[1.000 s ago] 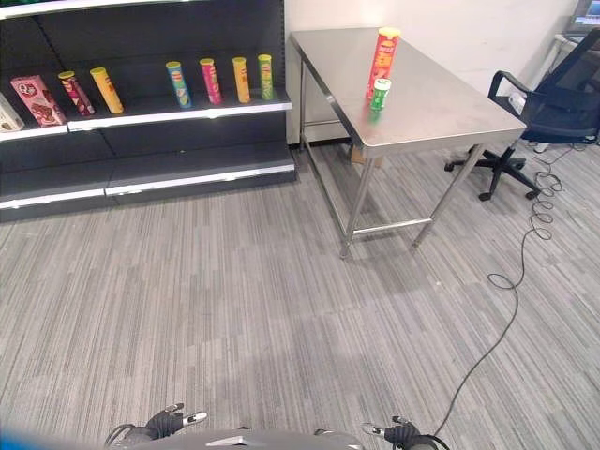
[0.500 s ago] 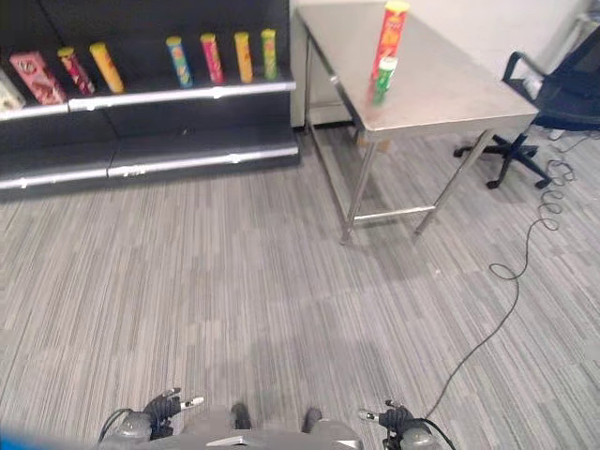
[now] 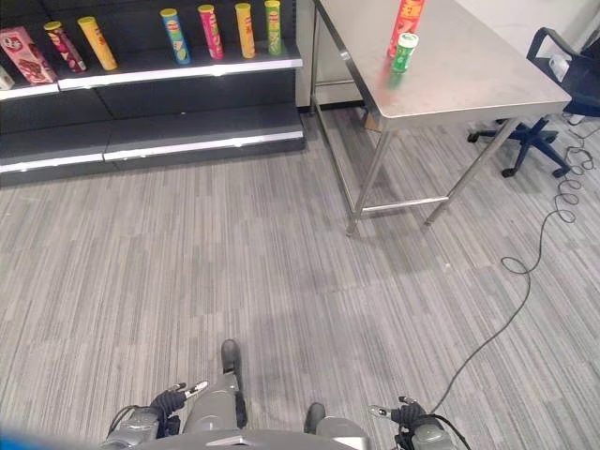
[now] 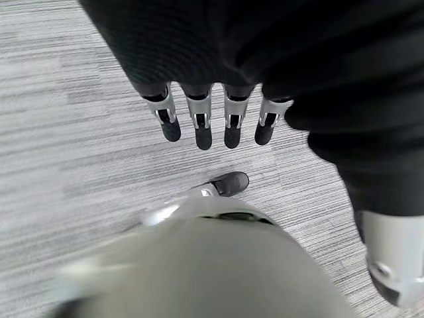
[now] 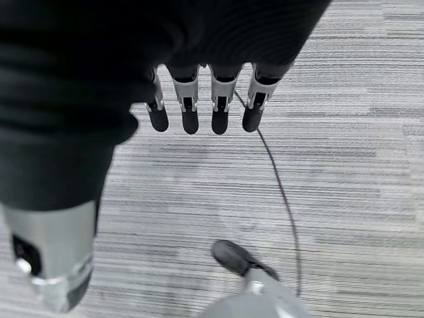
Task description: Put the goods on the table back onto the shelves and tidy them up.
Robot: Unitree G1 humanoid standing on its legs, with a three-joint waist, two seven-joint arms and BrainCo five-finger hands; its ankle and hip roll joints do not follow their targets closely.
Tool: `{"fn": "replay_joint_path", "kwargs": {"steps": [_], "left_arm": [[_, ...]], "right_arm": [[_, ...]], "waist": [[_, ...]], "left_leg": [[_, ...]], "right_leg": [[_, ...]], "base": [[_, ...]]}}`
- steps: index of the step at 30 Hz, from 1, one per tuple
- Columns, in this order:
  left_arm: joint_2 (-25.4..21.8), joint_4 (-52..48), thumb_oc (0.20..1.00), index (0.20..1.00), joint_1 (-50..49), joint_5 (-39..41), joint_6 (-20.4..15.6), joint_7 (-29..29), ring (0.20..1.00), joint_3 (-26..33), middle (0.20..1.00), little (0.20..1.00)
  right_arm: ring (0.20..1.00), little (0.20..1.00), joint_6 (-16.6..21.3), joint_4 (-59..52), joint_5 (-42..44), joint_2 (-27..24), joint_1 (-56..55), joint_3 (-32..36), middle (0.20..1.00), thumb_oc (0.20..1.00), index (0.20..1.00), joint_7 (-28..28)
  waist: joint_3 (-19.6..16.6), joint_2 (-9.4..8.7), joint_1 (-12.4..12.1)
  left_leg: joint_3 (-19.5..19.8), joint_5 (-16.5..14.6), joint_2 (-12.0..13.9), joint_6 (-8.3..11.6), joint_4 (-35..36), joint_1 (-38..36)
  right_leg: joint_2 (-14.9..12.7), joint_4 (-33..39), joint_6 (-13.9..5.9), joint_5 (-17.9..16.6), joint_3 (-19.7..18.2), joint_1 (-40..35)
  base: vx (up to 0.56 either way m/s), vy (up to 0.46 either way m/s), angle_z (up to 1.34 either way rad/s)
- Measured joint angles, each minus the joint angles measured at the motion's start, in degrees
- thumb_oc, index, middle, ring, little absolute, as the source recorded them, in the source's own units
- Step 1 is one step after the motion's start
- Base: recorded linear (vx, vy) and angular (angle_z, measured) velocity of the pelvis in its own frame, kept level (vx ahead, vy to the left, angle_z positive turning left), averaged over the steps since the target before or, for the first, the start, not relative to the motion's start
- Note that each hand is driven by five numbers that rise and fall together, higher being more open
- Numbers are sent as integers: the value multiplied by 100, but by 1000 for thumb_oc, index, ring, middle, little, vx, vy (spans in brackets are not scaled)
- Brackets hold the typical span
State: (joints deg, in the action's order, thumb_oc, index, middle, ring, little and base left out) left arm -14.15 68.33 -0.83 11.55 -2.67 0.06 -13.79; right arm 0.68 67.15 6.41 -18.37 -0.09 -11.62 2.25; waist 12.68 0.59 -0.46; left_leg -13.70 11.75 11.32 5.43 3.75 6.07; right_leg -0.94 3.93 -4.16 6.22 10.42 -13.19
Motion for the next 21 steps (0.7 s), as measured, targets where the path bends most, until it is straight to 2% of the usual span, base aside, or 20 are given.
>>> {"fn": "replay_joint_path", "kwargs": {"steps": [1,2,3,4,5,6,7,8,9,10,11,12,13,14,16,17,18,19,21], "left_arm": [[28,-261,1000,1000,-260,73,19,-33,1000,648,1000,1000],[15,-226,1000,1000,-423,116,32,-5,1000,637,1000,1000],[-112,-177,1000,1000,-377,117,39,-12,1000,586,1000,1000],[-175,-182,1000,1000,-258,117,12,-9,1000,555,1000,1000],[-291,-298,1000,1000,233,116,-47,-9,1000,389,1000,1000],[-326,-294,1000,1000,369,116,-58,-11,1000,337,1000,1000],[-382,-243,1000,1000,539,114,-69,-13,1000,287,1000,1000],[-375,-196,1000,1000,618,108,-43,-17,1000,216,1000,1000],[-375,-219,1000,1000,599,103,-49,-13,1000,124,1000,1000],[-347,-223,1000,1000,499,81,-53,-15,1000,48,1000,1000],[-356,-223,1000,1000,470,75,-54,-14,1000,11,1000,1000],[-336,-211,1000,1000,389,68,-45,-8,1000,-49,1000,1000],[-305,-197,1000,1000,340,63,-39,-12,1000,-24,1000,1000],[-261,-80,1000,1000,343,62,-33,-12,1000,28,1000,1000],[-247,-45,1000,1000,371,61,5,-14,1000,74,1000,1000],[-216,30,1000,1000,369,44,12,-17,1000,82,1000,1000],[-206,72,1000,1000,393,-15,11,-25,1000,109,1000,1000],[-206,123,1000,1000,444,-91,11,-30,1000,156,1000,1000],[-195,118,1000,1000,447,-165,0,-33,1000,208,1000,1000]], "right_arm": [[1000,1000,110,82,-31,288,81,459,1000,1000,1000,-9],[1000,1000,109,78,-30,296,37,167,1000,1000,1000,27],[1000,1000,68,61,-66,364,-143,-228,1000,1000,1000,-42],[1000,1000,45,65,-96,398,-158,-281,1000,1000,1000,-45],[1000,1000,31,73,-96,375,3,-271,1000,1000,1000,-32],[1000,1000,32,71,-97,369,61,-272,1000,1000,1000,-33],[1000,1000,32,72,-100,358,112,-292,1000,1000,1000,-33],[1000,1000,38,7,-126,295,171,-266,1000,1000,1000,-31],[1000,1000,51,-31,-134,281,156,-218,1000,1000,1000,-27],[1000,1000,61,-64,-126,260,155,-220,1000,1000,1000,-29],[1000,1000,74,-71,-133,244,148,-229,1000,1000,1000,-26],[1000,1000,75,-79,-140,231,213,-251,1000,1000,1000,-29],[1000,1000,80,-75,-139,234,252,-241,1000,1000,1000,-37],[1000,1000,76,-77,-138,244,307,-232,1000,1000,1000,-34],[1000,1000,78,-100,-131,273,272,-230,1000,1000,1000,-35],[1000,1000,49,-61,-135,271,265,-229,1000,1000,1000,-35],[1000,1000,30,-44,-135,256,273,-223,1000,1000,1000,-33],[1000,1000,10,-45,-135,255,268,-219,1000,1000,1000,-31],[1000,1000,-22,30,-140,256,242,-206,1000,1000,1000,-34]], "waist": [[15,-245,-196],[-203,-265,-285],[-585,-544,-232],[-591,-544,-187],[-547,-462,-109],[-533,-423,-113],[-520,-405,-103],[-418,-311,-37],[-384,-273,32],[-386,-123,59],[-414,-80,73],[-350,47,112],[-311,99,150],[-273,152,216],[-185,21,258],[-168,-26,304],[-149,-117,367],[-106,-207,393],[-85,-358,477]], "left_leg": [[-253,-298,-74,8,-406,-177],[-317,-468,-128,-5,-362,-208],[-439,-687,-502,-176,-338,-212],[-429,-716,-616,-236,-239,-243],[-419,-561,-889,-575,157,-504],[-406,-631,-956,-677,156,-528],[-384,-796,-1177,-834,156,-653],[-382,-881,-1258,-960,158,-860],[-329,-950,-1331,-1057,158,-986],[-311,-1103,-1398,-1123,159,-1169],[-291,-1176,-1412,-1129,181,-1202],[-235,-1298,-1409,-1167,182,-1341],[-192,-1359,-1389,-1117,155,-1362],[-164,-1380,-1326,-1093,153,-1356],[-153,-1407,-1380,-1053,151,-1460],[-26,-1543,-1372,-899,153,-1587],[40,-1614,-1386,-926,153,-1657],[84,-1665,-1431,-905,154,-1740],[178,-1778,-1484,-915,155,-1903]], "right_leg": [[-364,-707,-1,440,-400,250],[-509,-923,-8,553,-464,394],[-847,-902,-282,547,-372,352],[-984,-1055,-313,549,-277,408],[-1272,-2270,-437,403,-187,1007],[-1375,-2812,-478,297,-226,1256],[-1573,-3682,-657,-67,-427,1664],[-1821,-4788,-647,-712,-519,2141],[-2018,-5328,-623,-884,-409,2395],[-2105,-5582,-633,-716,-329,2679],[-2084,-5565,-636,-658,-278,2796],[-1898,-4649,-447,-270,99,2915],[-1644,-3853,-429,-174,218,2986],[-1334,-2672,-424,-169,218,2868],[-1143,-2056,-320,-359,242,3019],[-832,-1193,-445,-579,26,3007],[-717,-727,-515,-738,-80,3010],[-687,-333,-571,-900,-104,3036],[-702,-119,-563,-959,-22,3112]], "base": [[294,241,-193],[255,240,-142],[217,255,-58],[166,255,14],[235,374,31],[245,380,24],[301,375,16],[133,175,27],[238,178,38],[127,87,35],[376,71,19],[209,-20,7],[282,-31,8],[162,-38,16],[322,-48,25],[299,-24,29],[296,-21,31],[206,-10,27],[290,-27,30]]}}
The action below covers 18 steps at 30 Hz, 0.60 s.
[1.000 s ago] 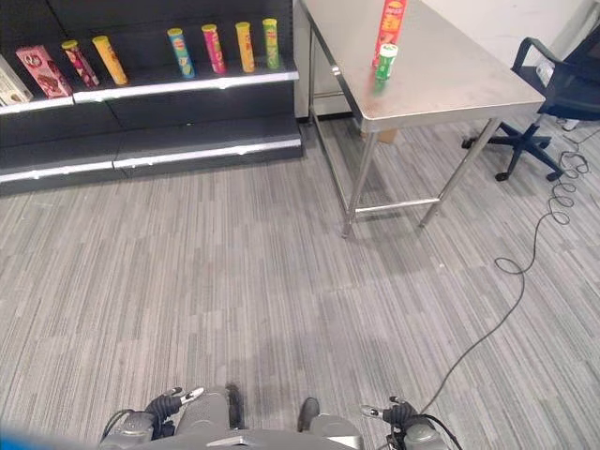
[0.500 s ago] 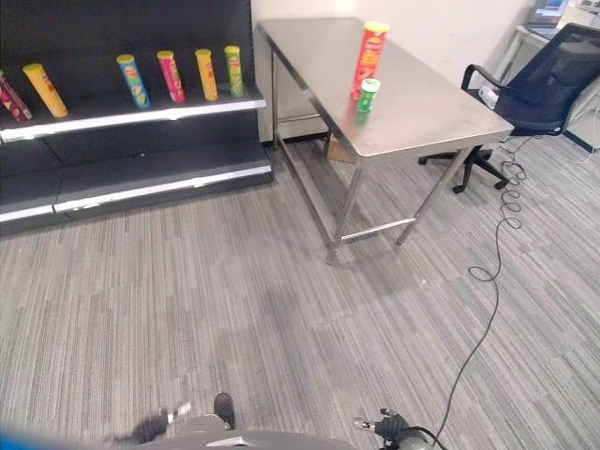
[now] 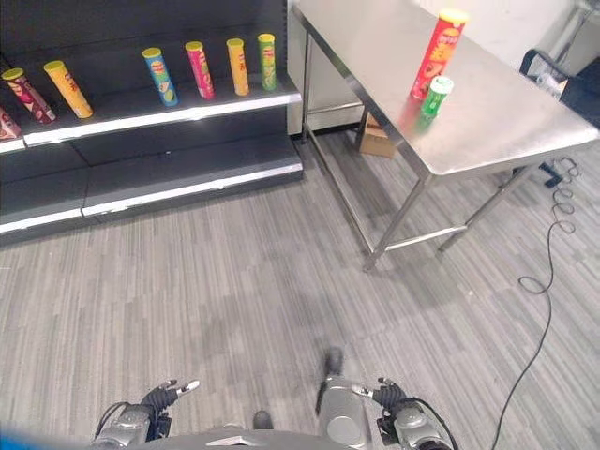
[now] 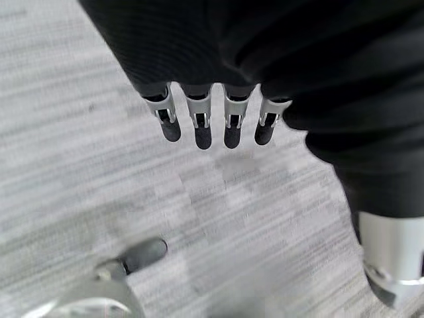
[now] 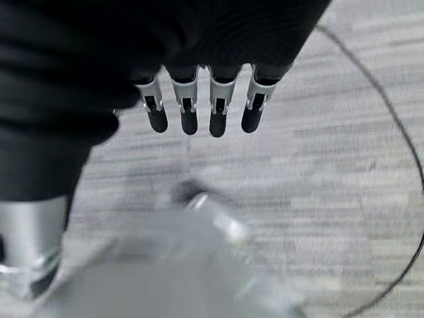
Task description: Put the goods on the table back onto the shelves and tidy them up.
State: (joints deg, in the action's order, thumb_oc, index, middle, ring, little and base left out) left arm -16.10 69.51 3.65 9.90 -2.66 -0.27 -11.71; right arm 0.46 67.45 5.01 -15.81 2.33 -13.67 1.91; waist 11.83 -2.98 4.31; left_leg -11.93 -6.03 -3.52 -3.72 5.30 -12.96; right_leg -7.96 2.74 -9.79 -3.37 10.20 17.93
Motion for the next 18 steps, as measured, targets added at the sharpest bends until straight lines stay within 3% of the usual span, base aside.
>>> {"fn": "replay_joint_path", "kwargs": {"steps": [3,4,5,6,8,10,12,15,16,17,18], "left_arm": [[77,-18,1000,1000,-109,-14,4,-12,1000,18,1000,1000],[161,13,1000,1000,-141,-93,5,-9,1000,14,1000,1000],[220,17,1000,1000,-128,-149,6,-18,1000,9,1000,1000],[307,52,1000,1000,-71,-177,6,-38,1000,8,1000,1000],[338,108,1000,1000,-37,-217,3,-54,1000,36,1000,1000],[349,94,1000,1000,-39,-218,-9,-58,1000,32,1000,1000],[396,104,1000,1000,-29,-219,-9,-63,1000,-6,1000,1000],[402,116,1000,1000,-103,-216,12,-61,1000,20,1000,1000],[445,121,1000,1000,-110,-210,14,-61,1000,85,1000,1000],[440,130,1000,1000,-33,-208,25,-61,1000,83,1000,1000],[438,120,1000,1000,-43,-206,21,-61,1000,80,1000,1000]], "right_arm": [[1000,1000,-72,152,-4,-17,-259,137,1000,1000,1000,0],[1000,1000,-99,221,-5,-36,-335,159,1000,1000,1000,-5],[1000,1000,-101,239,-5,-68,-347,157,1000,1000,1000,-5],[1000,1000,-103,257,-8,-130,-345,154,1000,1000,1000,-9],[1000,1000,-107,281,-30,-205,-212,136,1000,1000,1000,-43],[1000,1000,-50,169,-62,-329,-123,126,1000,1000,1000,-58],[1000,1000,-2,70,-62,-505,24,84,1000,1000,1000,-62],[1000,1000,19,63,-56,-505,14,71,1000,1000,1000,-77],[1000,1000,29,75,-35,-490,-13,102,1000,1000,1000,-81],[1000,1000,29,114,8,-440,-60,116,1000,1000,1000,-83],[1000,1000,13,161,11,-399,-121,99,1000,1000,1000,-91]], "waist": [[-50,-26,24],[-153,101,38],[-164,238,61],[-152,391,78],[-186,485,86],[-213,405,26],[-236,449,10],[-262,397,5],[-280,440,29],[-254,403,101],[-254,360,64]], "left_leg": [[83,-406,80,84,33,-418],[190,-558,248,251,29,-502],[243,-596,377,330,17,-529],[311,-557,557,427,-76,-531],[310,-362,849,672,-260,-623],[299,-265,912,688,-550,-641],[333,-209,1038,748,-869,-541],[342,1,1225,1276,-1637,-393],[410,168,1341,1549,-2180,-123],[491,170,1388,1699,-2983,312],[461,273,1430,1732,-3421,491]], "right_leg": [[-47,-305,13,-22,220,-25],[1,-564,207,-263,446,-8],[42,-627,248,-378,636,-26],[182,-667,407,-506,738,-101],[413,-527,565,-497,865,-448],[532,-324,1064,-481,874,-780],[641,-194,1061,-387,937,-942],[794,255,1119,-361,1007,-1495],[853,236,1088,-269,1109,-1565],[777,194,1040,-173,1132,-1571],[775,237,1161,-162,1128,-1656]], "base": [[272,-77,21],[269,-104,27],[415,-180,47],[303,-137,52],[270,-142,44],[256,-148,16],[288,-172,6],[295,-207,15],[217,-155,34],[149,-120,30],[144,-132,11]]}}
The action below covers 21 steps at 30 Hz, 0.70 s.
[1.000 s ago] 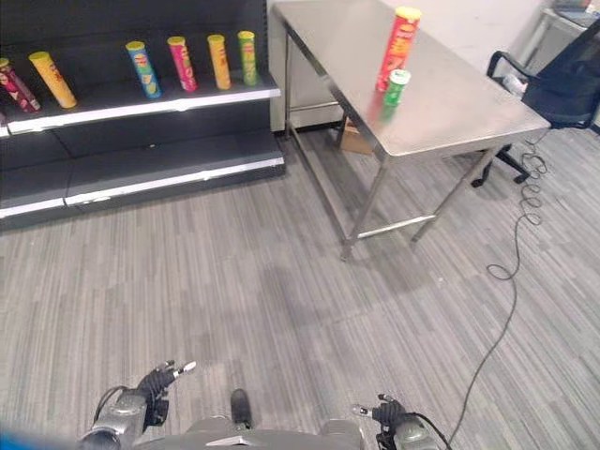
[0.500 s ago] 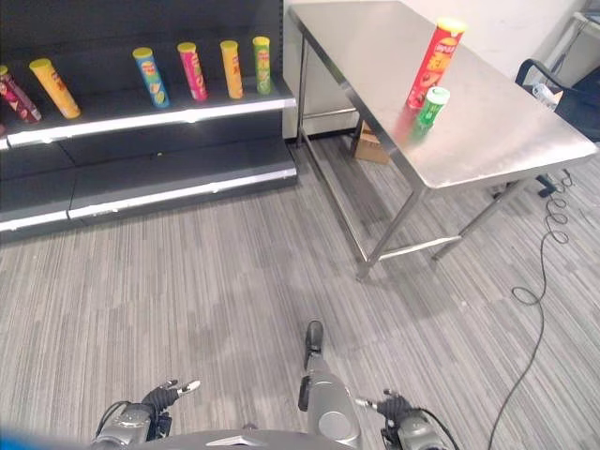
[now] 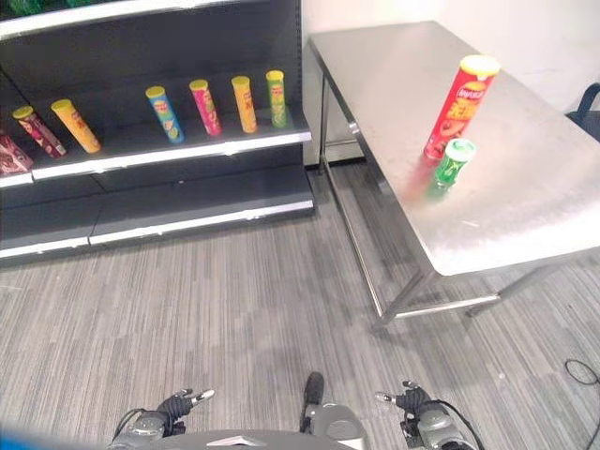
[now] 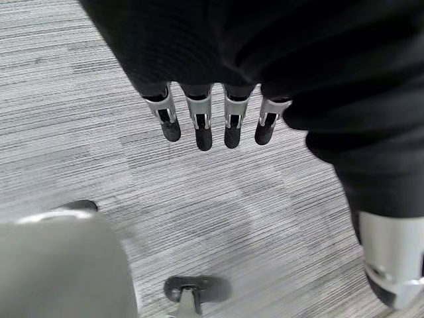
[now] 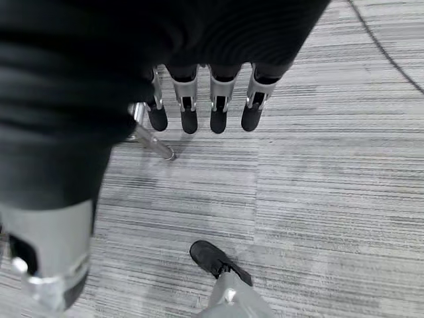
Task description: Put the goods on the table back onto the shelves and tidy them up.
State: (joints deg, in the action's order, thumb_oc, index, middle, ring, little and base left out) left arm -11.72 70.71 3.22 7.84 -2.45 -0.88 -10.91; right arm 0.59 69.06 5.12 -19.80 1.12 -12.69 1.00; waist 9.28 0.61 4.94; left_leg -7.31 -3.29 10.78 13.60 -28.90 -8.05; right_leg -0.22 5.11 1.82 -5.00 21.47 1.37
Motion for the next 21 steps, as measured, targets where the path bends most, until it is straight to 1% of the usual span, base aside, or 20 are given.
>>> {"fn": "replay_joint_path", "kwargs": {"steps": [1,2,3,4,5,6,7,8,9,10,11,12,13,14,15,16,17,19,20,21], "left_arm": [[17,2,1000,1000,-41,0,1,-9,1000,-1,1000,1000],[44,0,1000,1000,-66,-1,17,-5,1000,6,1000,1000],[24,-10,1000,1000,-17,10,18,-10,1000,20,1000,1000],[-48,-21,1000,1000,23,37,15,-2,1000,48,1000,1000],[-138,-24,1000,1000,78,42,14,-1,1000,-1,1000,1000],[-216,-18,1000,1000,106,42,14,-3,1000,-42,1000,1000],[-230,-6,1000,1000,121,42,13,-3,1000,-50,1000,1000],[-228,-13,1000,1000,128,41,10,-4,1000,-51,1000,1000],[-238,-37,1000,1000,115,45,8,-3,1000,-46,1000,1000],[-265,-31,1000,1000,67,41,13,-1,1000,-99,1000,1000],[-259,-14,1000,1000,107,42,0,4,1000,-110,1000,1000],[-236,-60,1000,1000,157,42,-16,5,1000,-138,1000,1000],[-206,-97,1000,1000,203,42,-14,6,1000,-180,1000,1000],[-191,-51,1000,1000,162,42,9,6,1000,-183,1000,1000],[-194,-10,1000,1000,145,42,12,5,1000,-200,1000,1000],[-256,-5,1000,1000,137,71,9,13,1000,-171,1000,1000],[-260,-9,1000,1000,99,71,9,17,1000,-170,1000,1000],[-228,2,1000,1000,-63,71,9,9,1000,-169,1000,1000],[-205,39,1000,1000,-90,71,11,9,1000,-168,1000,1000],[-155,174,1000,1000,-81,71,4,8,1000,-162,1000,1000]], "right_arm": [[1000,1000,-9,20,2,23,-64,-63,1000,1000,1000,3],[1000,1000,-14,-9,11,28,-129,-60,1000,1000,1000,0],[1000,1000,-16,8,11,64,-148,-66,1000,1000,1000,-11],[1000,1000,-46,108,12,113,-154,-91,1000,1000,1000,-14],[1000,1000,-81,209,13,152,-127,-118,1000,1000,1000,1],[1000,1000,-94,285,14,165,-130,-137,1000,1000,1000,14],[1000,1000,-95,319,14,184,-127,-139,1000,1000,1000,23],[1000,1000,-101,366,14,191,-138,-146,1000,1000,1000,30],[1000,1000,-107,379,14,208,-132,-153,1000,1000,1000,31],[1000,1000,-89,348,13,225,-271,-119,1000,1000,1000,48],[1000,1000,-89,369,13,235,-283,-138,1000,1000,1000,53],[1000,1000,-134,386,13,219,-271,-126,1000,1000,1000,52],[1000,1000,-132,409,13,173,-208,-122,1000,1000,1000,58],[1000,1000,-115,440,14,159,-66,-108,1000,1000,1000,98],[1000,1000,-93,441,13,158,-31,-85,1000,1000,1000,115],[1000,1000,-27,427,14,149,92,6,1000,1000,1000,128],[1000,1000,-4,381,14,118,110,17,1000,1000,1000,135],[1000,1000,24,392,-3,68,46,49,1000,1000,1000,134],[1000,1000,27,392,-6,56,10,29,1000,1000,1000,135],[1000,1000,35,493,-9,49,-41,20,1000,1000,1000,132]], "waist": [[-15,-13,-47],[-2,1,-4],[61,-8,24],[131,-175,-31],[123,-208,-35],[126,-320,-23],[135,-327,-30],[150,-348,-44],[129,-365,-50],[23,-373,52],[21,-393,58],[32,-352,45],[149,-276,38],[180,-258,-6],[184,-264,-58],[248,-269,-200],[252,-224,-232],[218,-128,-209],[199,-75,-193],[158,23,-174]], "left_leg": [[19,19,-5,48,-182,52],[210,486,90,172,-797,428],[258,1004,120,164,-1259,692],[246,1426,152,160,-1734,934],[-50,1311,248,133,-1945,1117],[-449,1062,333,126,-1826,1409],[-699,888,389,29,-1501,1516],[-878,850,394,-71,-1169,1510],[-914,852,404,-78,-1110,1463],[-800,683,269,-22,-586,1349],[-764,573,163,-21,98,1243],[-768,534,79,-11,1092,1051],[-766,557,101,-36,1927,972],[-702,634,105,-72,3121,838],[-645,698,104,-79,3500,820],[-535,945,191,-70,3497,1064],[-566,1040,237,-134,3479,1177],[-448,1114,233,-115,3463,1219],[-486,1115,191,-117,3458,1243],[-519,1100,108,-109,3454,1229]], "right_leg": [[9,44,5,3,-16,-87],[95,-103,103,127,-62,-122],[135,-184,206,187,-63,-199],[31,-117,262,232,-130,-309],[11,-33,250,223,-136,-400],[-3,25,245,257,-174,-496],[15,85,261,265,-195,-552],[13,83,294,282,-205,-591],[6,85,290,303,-274,-647],[-4,80,242,343,-294,-603],[-22,74,180,299,-289,-538],[-14,49,233,240,-314,-480],[57,49,297,202,-313,-455],[138,90,194,266,-418,-452],[181,91,161,272,-510,-450],[257,90,181,334,-699,-504],[301,91,190,345,-743,-554],[430,91,165,432,-979,-698],[438,92,80,520,-998,-733],[459,85,-200,719,-1108,-746]], "base": [[235,-228,-7],[233,-191,-6],[163,-119,-3],[139,-32,-9],[135,4,-21],[208,22,-18],[142,32,-27],[194,119,-30],[183,146,-7],[268,200,23],[244,147,41],[269,133,27],[367,142,-8],[268,98,-29],[370,127,-78],[184,63,-84],[300,118,-90],[275,159,-72],[251,162,-74],[172,124,-100]]}}
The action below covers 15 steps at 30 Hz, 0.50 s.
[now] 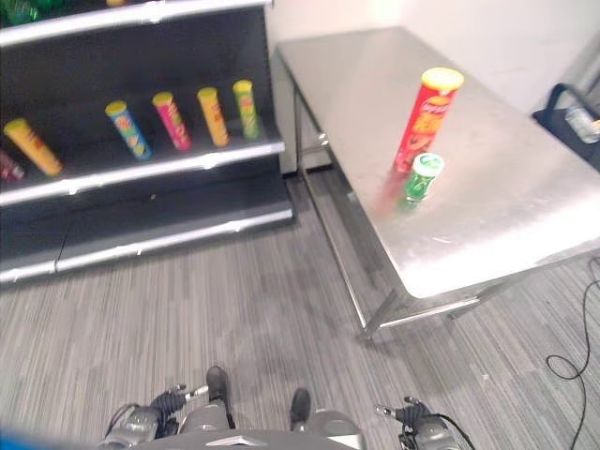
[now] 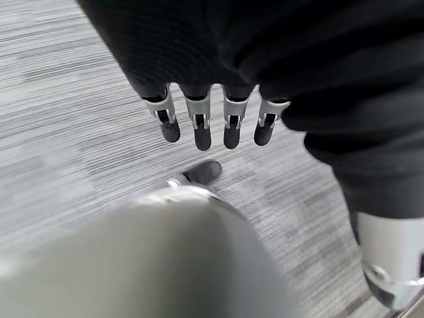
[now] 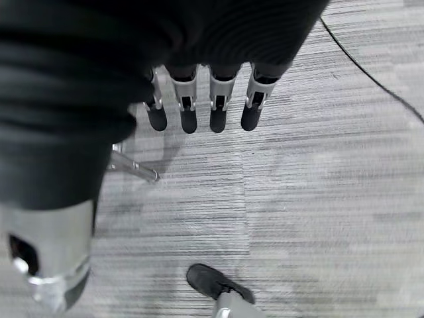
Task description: Put the goods on the table back onto the shelves and tidy them up.
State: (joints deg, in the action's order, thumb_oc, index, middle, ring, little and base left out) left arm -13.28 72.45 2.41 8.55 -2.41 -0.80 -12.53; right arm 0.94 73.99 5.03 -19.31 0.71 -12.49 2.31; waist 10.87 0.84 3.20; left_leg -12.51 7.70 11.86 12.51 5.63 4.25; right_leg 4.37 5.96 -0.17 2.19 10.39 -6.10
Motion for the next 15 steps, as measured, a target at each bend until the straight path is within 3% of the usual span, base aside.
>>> {"fn": "replay_joint_path", "kwargs": {"steps": [1,2,3,5,7,8,11,13,15], "left_arm": [[113,32,1000,1000,-113,-3,1,0,1000,15,1000,1000],[27,-3,1000,1000,-119,-17,-10,-5,1000,51,1000,1000],[9,69,1000,1000,-104,-26,26,27,1000,116,1000,1000],[-41,35,1000,1000,-147,-25,25,39,1000,116,1000,1000],[-7,18,1000,1000,-24,-20,-4,39,1000,111,1000,1000],[-92,-42,1000,1000,46,6,-11,51,1000,118,1000,1000],[-310,-246,1000,1000,84,31,-17,59,1000,143,1000,1000],[-449,-257,1000,1000,161,33,-17,57,1000,174,1000,1000],[-623,-207,1000,1000,170,34,-10,59,1000,303,1000,1000]], "right_arm": [[1000,1000,-23,127,-2,-93,-9,-3,1000,1000,1000,-30],[1000,1000,-57,115,-1,-54,-111,-2,1000,1000,1000,-28],[1000,1000,-94,115,-1,52,-330,35,1000,1000,1000,-41],[1000,1000,-114,112,0,73,-471,47,1000,1000,1000,-38],[1000,1000,-134,135,1,-60,-597,150,1000,1000,1000,-36],[1000,1000,-152,161,9,-81,-661,325,1000,1000,1000,-37],[1000,1000,-134,93,64,-43,-662,435,1000,1000,1000,-45],[1000,1000,-84,93,232,-61,-520,937,1000,1000,1000,-44],[1000,1000,-46,98,413,-218,-500,1340,1000,1000,1000,-37]], "waist": [[-140,406,-90],[-195,351,-99],[-221,188,-41],[-351,0,-40],[-364,77,20],[-439,58,11],[-446,-201,37],[-327,-249,130],[-123,-264,163]], "left_leg": [[64,-392,304,-16,-124,193],[53,-90,247,-171,-242,259],[-71,64,189,-333,-286,169],[-261,87,-20,-364,-285,89],[-285,116,-53,-404,-219,-65],[-417,90,-249,-781,1,-264],[-583,-142,-658,-1119,3,-362],[-733,-310,-847,-1297,5,-501],[-989,-519,-989,-1460,7,-773]], "right_leg": [[313,-636,307,72,-151,294],[154,-864,439,215,-242,360],[18,-716,351,230,-208,233],[-241,-703,293,221,-255,254],[-313,-673,90,241,-305,209],[-518,-894,-150,382,-405,283],[-971,-1298,-459,531,-540,397],[-1182,-2269,-564,563,-612,836],[-1524,-3915,-957,315,-535,1561]], "base": [[237,177,-102],[220,187,-91],[188,183,-61],[146,165,-38],[131,172,-12],[119,208,-22],[78,197,-18],[63,240,-26],[110,195,-46]]}}
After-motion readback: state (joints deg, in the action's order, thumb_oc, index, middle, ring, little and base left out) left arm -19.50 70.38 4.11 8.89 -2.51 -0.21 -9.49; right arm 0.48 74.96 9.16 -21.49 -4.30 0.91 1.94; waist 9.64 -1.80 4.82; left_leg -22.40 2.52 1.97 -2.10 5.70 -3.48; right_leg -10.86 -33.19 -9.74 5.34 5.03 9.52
